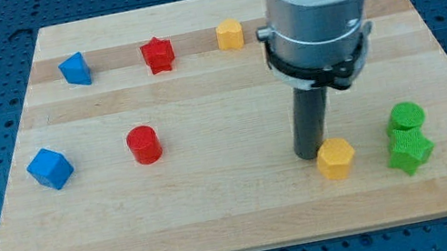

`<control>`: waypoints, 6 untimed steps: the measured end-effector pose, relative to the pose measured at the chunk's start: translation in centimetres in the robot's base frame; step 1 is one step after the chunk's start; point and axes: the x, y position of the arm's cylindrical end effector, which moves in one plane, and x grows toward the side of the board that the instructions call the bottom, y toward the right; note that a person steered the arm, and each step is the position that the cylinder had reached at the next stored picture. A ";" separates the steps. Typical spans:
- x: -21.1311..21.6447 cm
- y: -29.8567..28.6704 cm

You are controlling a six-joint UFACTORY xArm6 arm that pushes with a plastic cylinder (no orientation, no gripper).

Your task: Point your arm at the yellow heart

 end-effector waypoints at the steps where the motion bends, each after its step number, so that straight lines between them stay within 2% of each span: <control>1: 0.0 4.0; 2: 0.0 5.1; 3: 0.0 2.8; 4: -3.4 1.1; 6: -22.0 0.8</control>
